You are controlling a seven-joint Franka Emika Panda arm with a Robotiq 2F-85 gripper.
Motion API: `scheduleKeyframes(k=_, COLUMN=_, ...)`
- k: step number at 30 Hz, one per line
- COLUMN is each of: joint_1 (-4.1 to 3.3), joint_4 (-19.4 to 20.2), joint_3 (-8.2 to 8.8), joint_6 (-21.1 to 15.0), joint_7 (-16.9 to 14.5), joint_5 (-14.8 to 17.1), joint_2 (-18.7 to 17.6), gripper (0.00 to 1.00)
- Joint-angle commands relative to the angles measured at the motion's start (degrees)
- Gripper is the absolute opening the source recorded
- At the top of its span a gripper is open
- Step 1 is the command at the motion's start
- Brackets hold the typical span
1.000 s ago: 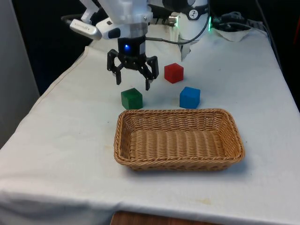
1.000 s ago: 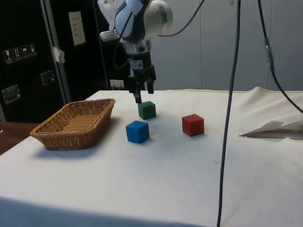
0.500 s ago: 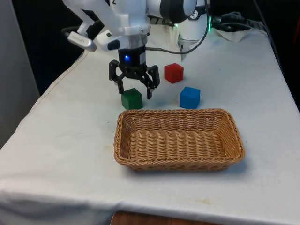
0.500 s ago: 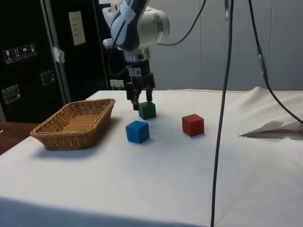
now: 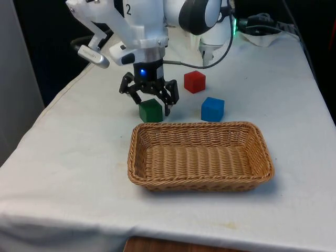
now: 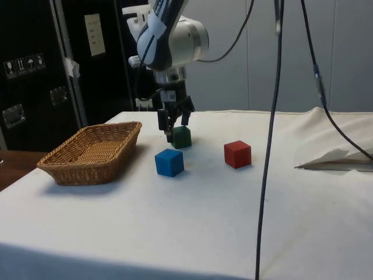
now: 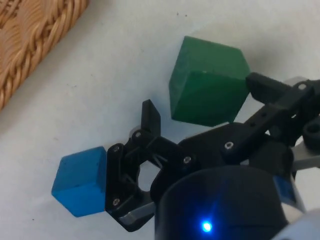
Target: Pick up exactly two blocks and place them into the basket.
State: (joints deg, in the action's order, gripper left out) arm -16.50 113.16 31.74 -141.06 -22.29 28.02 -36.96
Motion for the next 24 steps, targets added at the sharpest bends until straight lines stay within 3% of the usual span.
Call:
scheduleKeyframes(k=1, joint_1=0.34, joint_4=-0.2, joint_3=-0.4, joint_6=-0.2, joint_7=-0.3, joint_5=0.6, joint_2=-0.1, gripper=1.0)
scheduleKeyframes(k=2, joint_1=0.0, joint_4=-0.1, joint_3=0.0, joint_6=0.0, joint_7=0.1, joint_5=0.0, joint_2=-0.1, gripper=1.0)
scheduleKeyframes(k=3, joint_1=0.29, joint_4=-0.2, joint_3=-0.29, joint_6=-0.2, joint_7=-0.2, joint_5=0.5, joint_2=-0.1, gripper=1.0)
scheduleKeyframes(k=10, joint_1=-0.57, joint_4=0.0, joint_3=1.03, joint_6=1.0, joint_7=0.5, joint_5=-0.7, joint_2=1.5, gripper=1.0)
scheduleKeyframes(k=11, joint_1=-0.11, joint_4=-0.3, joint_3=0.52, joint_6=0.6, joint_7=0.1, joint_5=-0.2, joint_2=1.0, gripper=1.0)
scheduleKeyframes(k=12, joint_1=-0.63, joint_4=0.1, joint_3=1.2, joint_6=1.2, joint_7=0.6, joint_5=-0.9, joint_2=1.9, gripper=1.0)
scheduleKeyframes(k=14, joint_1=-0.8, joint_4=0.2, joint_3=1.66, joint_6=1.9, joint_7=0.8, joint_5=-1.3, joint_2=2.9, gripper=1.0)
scheduleKeyframes(k=24, joint_1=-0.17, joint_4=1.3, joint_3=0.86, joint_6=1.1, joint_7=0.0, joint_5=-0.3, joint_2=2.5, gripper=1.0)
